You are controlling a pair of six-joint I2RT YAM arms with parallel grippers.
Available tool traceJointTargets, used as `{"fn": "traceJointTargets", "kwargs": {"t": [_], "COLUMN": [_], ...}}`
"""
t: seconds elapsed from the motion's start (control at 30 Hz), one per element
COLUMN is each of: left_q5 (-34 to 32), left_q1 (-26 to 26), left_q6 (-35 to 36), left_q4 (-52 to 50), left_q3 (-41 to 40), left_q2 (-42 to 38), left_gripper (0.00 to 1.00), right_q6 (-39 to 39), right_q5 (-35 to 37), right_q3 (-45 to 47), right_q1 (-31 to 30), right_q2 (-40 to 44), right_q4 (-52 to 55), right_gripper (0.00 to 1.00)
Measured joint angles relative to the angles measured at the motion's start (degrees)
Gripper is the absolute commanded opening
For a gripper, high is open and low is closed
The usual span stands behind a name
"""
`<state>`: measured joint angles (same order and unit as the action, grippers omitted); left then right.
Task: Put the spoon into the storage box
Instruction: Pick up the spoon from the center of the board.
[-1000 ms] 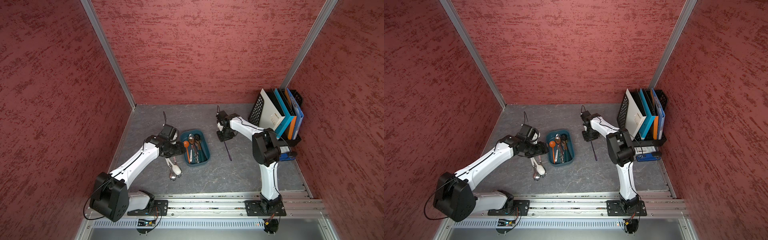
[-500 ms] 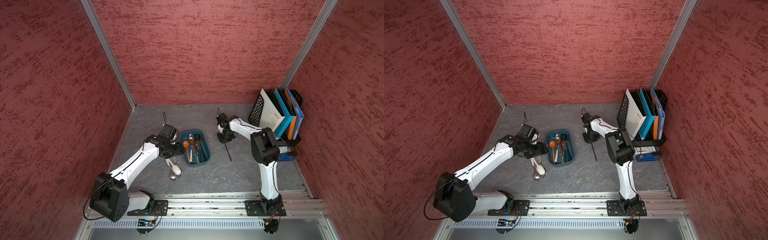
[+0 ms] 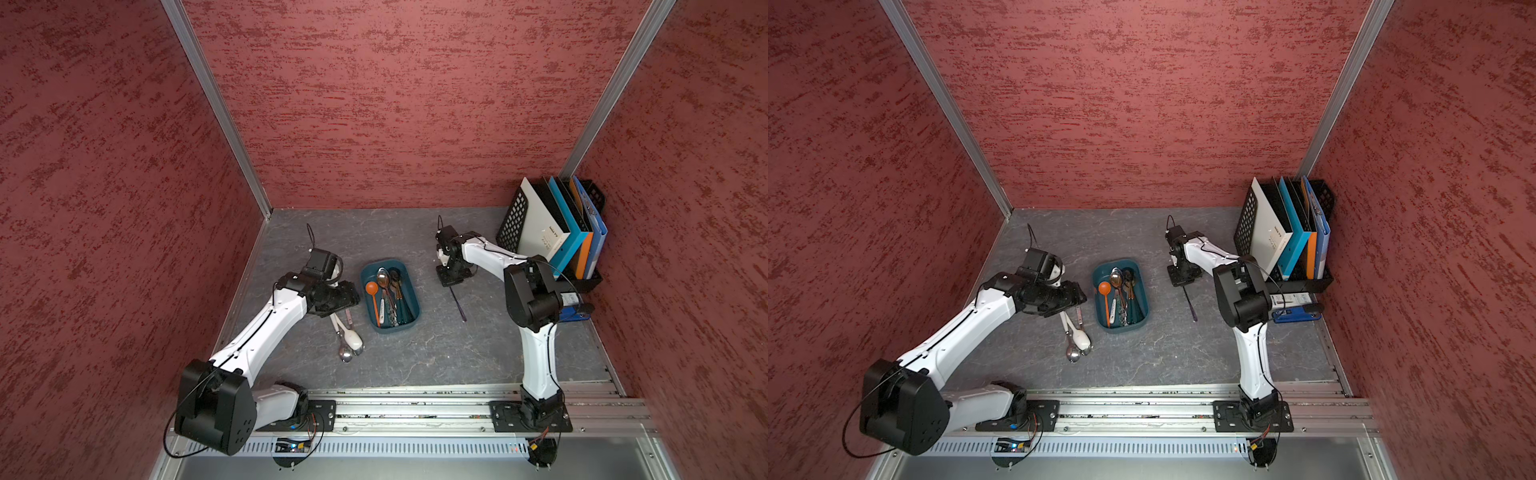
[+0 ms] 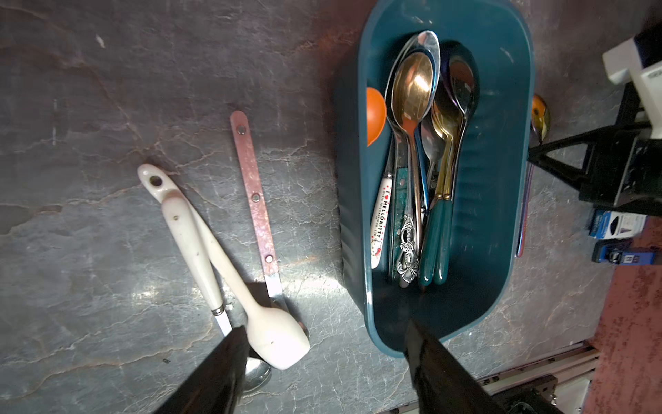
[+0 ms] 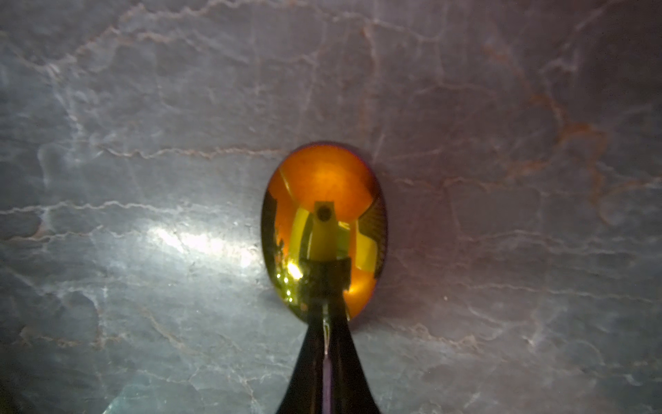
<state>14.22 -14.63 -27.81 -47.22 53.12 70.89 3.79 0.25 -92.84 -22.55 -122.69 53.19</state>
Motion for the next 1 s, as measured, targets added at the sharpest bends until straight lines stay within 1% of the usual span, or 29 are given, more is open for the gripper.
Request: {"fn": "traceJointTargets", "kwargs": {"t": [0.17,0.27,0.4,0.53,0.73,0.87,1.0], "left_q5": [3.89,5.57,7.39,8.20,6.25,3.37,0.87], "left_q1": [5.51,7.56,8.28,8.70,9.46,10.16,10.32], "left_q6": [-2.10,-3.50,-4.74,-4.98,-5.03,-5.49,-6.88], "left_q4": [2.45,3.65,4.92,5.77,4.76,2.86,1.53], "left_q3": [-4.04,-6.10,-6.99,-7.10,-7.41,-7.48,-8.83], "left_q2": [-1.81,-2.10,-1.55,-0.20,0.09,-0.55,-2.73], "left_gripper": [0.73,0.73,0.73,0.73,0.74,0.74,0.74], "right_q6": [1.36,2.84,5.27,7.89,11.39,13.55,14.91], "right_q5": [-0.13,-0.87,-2.08,-4.02,-7.78,-10.16,-11.85], "right_q3": [-2.19,-4.55,-10.40,-15.80,-23.93,-28.46,-32.09], "right_q1": [-0.31,-0.96,-3.04,-6.40,-12.07,-14.99,-16.68], "right_q2": [1.36,3.72,5.75,5.86,2.91,-1.68,-6.97], "right_q4": [2.64,4.07,6.67,8.70,11.72,12.72,13.60], "right_gripper": [0.03,0.03,0.04,0.04,0.04,0.04,0.04]}}
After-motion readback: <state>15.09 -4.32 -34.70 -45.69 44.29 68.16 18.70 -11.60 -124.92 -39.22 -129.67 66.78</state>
